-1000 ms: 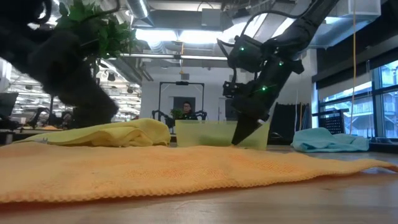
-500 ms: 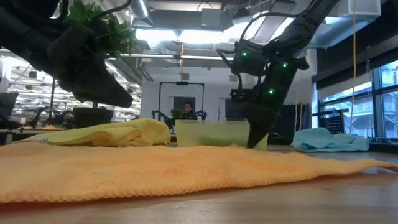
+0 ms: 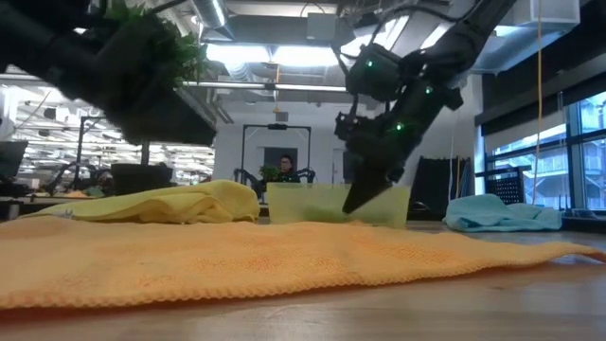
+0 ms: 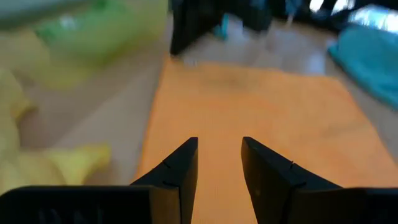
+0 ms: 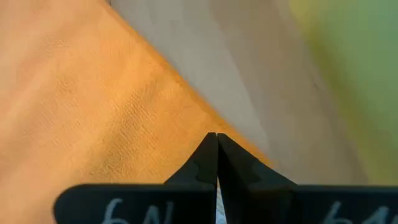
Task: Fold microfiber towels
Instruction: Fold the orange microfiber cloth
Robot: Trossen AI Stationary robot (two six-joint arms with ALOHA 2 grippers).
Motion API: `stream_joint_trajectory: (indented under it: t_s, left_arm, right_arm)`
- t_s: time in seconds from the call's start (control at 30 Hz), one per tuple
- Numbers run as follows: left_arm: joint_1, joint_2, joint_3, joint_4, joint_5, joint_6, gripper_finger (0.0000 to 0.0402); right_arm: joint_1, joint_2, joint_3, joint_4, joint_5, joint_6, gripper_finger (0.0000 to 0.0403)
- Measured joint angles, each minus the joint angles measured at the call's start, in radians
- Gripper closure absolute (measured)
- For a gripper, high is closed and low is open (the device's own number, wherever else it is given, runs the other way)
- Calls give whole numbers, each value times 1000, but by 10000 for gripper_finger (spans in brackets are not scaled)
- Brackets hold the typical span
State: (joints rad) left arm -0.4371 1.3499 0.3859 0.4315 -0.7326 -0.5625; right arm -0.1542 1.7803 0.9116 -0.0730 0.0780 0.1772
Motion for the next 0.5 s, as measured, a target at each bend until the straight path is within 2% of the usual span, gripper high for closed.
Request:
stream_joint_trajectory:
  t_s: [0.13,0.27,0.33,0.5]
  left_arm:
    - [50,-5,38,33,26,142,287]
    - [75,-7,68,32,137,154,287]
    - [73,-2,69,28,180,152,287]
    - [25,-2,69,9,193,146,287]
  right_arm:
    - [-7,32,0,2,-21,1,397]
    - [-8,44,1,-18,-19,5,397]
    - [-8,43,1,-37,17,19,397]
    - [-10,41,4,-106,132,73,397]
